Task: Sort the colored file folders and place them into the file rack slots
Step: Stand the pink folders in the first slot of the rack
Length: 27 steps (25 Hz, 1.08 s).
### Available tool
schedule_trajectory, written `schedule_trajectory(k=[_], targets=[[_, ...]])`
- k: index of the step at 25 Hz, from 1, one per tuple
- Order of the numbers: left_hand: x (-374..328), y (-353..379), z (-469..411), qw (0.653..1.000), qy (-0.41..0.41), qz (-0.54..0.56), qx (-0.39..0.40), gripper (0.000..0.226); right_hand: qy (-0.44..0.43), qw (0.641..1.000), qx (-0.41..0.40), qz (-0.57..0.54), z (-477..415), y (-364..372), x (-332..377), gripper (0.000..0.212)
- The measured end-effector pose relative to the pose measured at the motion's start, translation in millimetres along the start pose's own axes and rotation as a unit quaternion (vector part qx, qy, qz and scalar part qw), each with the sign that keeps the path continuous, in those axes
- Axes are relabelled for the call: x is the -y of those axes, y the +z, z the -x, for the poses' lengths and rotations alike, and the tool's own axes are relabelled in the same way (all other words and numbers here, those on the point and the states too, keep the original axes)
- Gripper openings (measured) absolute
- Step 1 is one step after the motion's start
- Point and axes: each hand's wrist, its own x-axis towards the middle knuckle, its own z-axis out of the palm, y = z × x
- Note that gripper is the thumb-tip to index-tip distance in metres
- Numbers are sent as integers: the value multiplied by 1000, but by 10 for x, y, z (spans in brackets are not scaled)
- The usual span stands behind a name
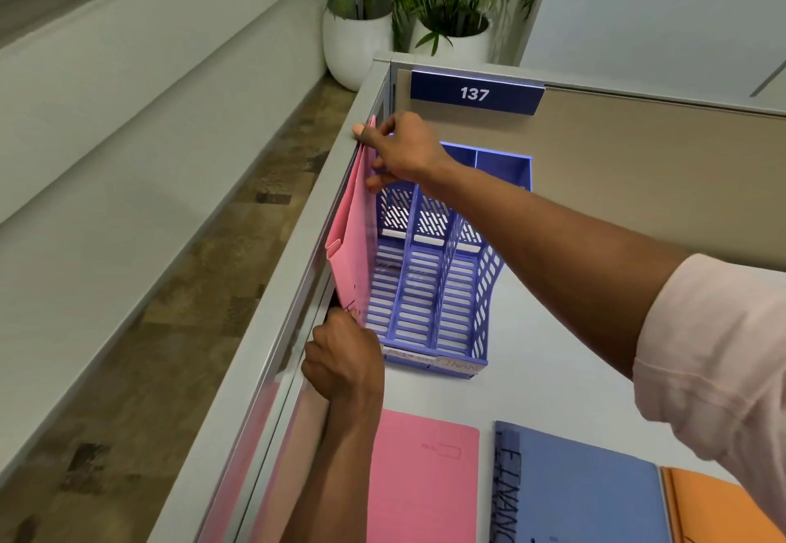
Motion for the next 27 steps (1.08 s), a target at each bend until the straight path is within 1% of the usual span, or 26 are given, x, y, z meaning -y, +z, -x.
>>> schedule_trajectory(k=[2,6,9,14,17,20,22,24,26,27], targets=[[3,21,-16,1000,-14,3,12,19,-4,1000,-13,-3,32,52,-16,46],[22,48,-47,999,-31,1,44,26,-3,999,-45,5,167,118,-96,63],[13,39,-24,997,-47,6,58,27,-13,998,-60,21,409,198,-165,61],[-13,8,8,996,-61,19,60,28,-34,998,-33,45,963,321,-345,60],[20,-15,33,996,-59,21,62,30,-27,999,-45,-3,1351,316,-490,54],[140,-31,84,996,-52,5,68,33,8,993,-77,-91,1830,288,-743,44],[259,-39,143,996,-44,-3,74,31,36,987,-108,-115,2228,288,-1028,36],[426,-35,251,996,-23,-24,83,32,80,982,-127,-113,2663,301,-1361,31],[639,-11,417,993,12,-69,96,39,132,981,-112,-93,3072,330,-1688,32],[768,14,525,990,29,-90,106,42,159,981,-95,-64,3261,349,-1837,35]])
